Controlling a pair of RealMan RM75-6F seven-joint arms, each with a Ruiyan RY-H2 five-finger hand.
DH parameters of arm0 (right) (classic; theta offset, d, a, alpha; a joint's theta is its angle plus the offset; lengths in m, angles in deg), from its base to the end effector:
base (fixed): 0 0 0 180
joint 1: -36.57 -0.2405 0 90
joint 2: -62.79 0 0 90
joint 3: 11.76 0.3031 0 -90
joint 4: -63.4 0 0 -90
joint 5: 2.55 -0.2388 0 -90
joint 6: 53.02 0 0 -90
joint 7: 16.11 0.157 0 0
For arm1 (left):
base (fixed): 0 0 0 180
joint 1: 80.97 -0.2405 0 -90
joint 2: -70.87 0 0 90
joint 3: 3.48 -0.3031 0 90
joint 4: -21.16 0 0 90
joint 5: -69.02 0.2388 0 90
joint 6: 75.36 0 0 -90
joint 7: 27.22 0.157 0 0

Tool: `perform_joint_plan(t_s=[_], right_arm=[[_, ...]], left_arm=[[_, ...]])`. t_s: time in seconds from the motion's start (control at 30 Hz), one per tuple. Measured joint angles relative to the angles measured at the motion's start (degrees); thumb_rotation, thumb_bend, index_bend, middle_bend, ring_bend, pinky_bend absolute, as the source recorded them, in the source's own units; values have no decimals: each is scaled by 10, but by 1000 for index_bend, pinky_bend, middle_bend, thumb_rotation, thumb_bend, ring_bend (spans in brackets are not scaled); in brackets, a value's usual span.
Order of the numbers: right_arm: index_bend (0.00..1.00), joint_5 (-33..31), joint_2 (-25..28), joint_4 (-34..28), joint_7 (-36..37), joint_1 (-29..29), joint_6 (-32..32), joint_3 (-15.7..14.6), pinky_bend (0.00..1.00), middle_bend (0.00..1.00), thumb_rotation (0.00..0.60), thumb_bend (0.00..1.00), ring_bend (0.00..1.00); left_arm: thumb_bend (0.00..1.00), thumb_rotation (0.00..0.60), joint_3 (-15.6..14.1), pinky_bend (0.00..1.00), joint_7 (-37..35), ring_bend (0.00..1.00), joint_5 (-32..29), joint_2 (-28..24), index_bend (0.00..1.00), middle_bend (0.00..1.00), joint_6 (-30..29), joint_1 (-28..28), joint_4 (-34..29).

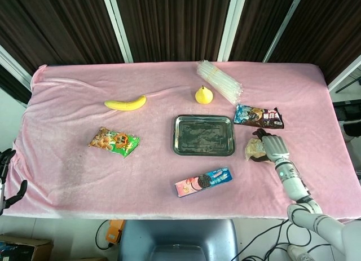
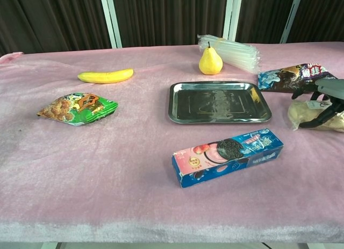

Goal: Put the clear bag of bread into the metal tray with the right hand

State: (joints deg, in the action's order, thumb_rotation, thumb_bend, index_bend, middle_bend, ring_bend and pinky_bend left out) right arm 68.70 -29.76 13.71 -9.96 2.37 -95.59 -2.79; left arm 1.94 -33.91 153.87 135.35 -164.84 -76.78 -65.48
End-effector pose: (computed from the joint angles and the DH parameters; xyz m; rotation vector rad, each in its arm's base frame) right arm -0.3754 -0.4220 -0.0136 1.6169 -1.1341 0.6328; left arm -0.3810 0.2066 0.1818 -1.2789 -0.8383 -0.9894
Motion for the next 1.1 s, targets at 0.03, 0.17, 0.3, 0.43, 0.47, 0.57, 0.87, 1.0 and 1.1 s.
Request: perform_joint_plan(t_s=[0.03, 0.17, 0.3, 0.43, 0.47, 0.57, 0.87, 1.0, 1.1], right_arm=[[705, 1, -3, 3, 0, 0, -4, 0, 654, 512, 600, 676, 570], [856, 8, -15, 11, 1, 8, -49, 3, 743, 618, 600, 996, 657], [862, 17, -18, 0, 7, 18, -109, 11, 745, 624, 600, 1000, 664], [862, 25, -9, -44, 14, 24, -165, 28, 745, 624, 600, 1000, 664], [862, 27, -5, -63, 13, 23, -173, 35, 745, 624, 600, 1000, 664], [843, 26, 2, -105, -4, 7, -182, 62, 739, 624, 600, 998, 644], [107, 18, -14, -114, -41, -75, -127, 92, 224, 89, 600, 399, 36], [0, 31, -25, -101, -51, -78, -144, 81, 128, 0, 600, 175, 0], [0, 42, -21, -101, -40, -72, -162, 76, 118, 0, 600, 154, 0]], left_arm=[[413, 600, 0, 340, -1, 58, 0, 0, 101, 80, -1, 0, 0], [412, 600, 1, 340, -7, 57, -1, -1, 101, 80, -4, -2, 1], [412, 600, 1, 340, -8, 58, 0, -1, 101, 80, -4, -2, 2], [413, 600, 1, 340, -6, 58, 1, 0, 101, 80, -3, -1, 1], [413, 600, 1, 340, -5, 58, 2, 0, 101, 80, -2, -1, 1], [413, 600, 1, 340, -4, 58, 2, 0, 101, 80, 0, 0, 1], [413, 600, 1, 340, -14, 58, 0, -2, 101, 80, 2, 0, 5], [413, 600, 2, 340, -19, 58, 0, -3, 101, 80, -1, -1, 6], [413, 600, 1, 340, -18, 58, 1, -3, 101, 80, -1, -1, 6]])
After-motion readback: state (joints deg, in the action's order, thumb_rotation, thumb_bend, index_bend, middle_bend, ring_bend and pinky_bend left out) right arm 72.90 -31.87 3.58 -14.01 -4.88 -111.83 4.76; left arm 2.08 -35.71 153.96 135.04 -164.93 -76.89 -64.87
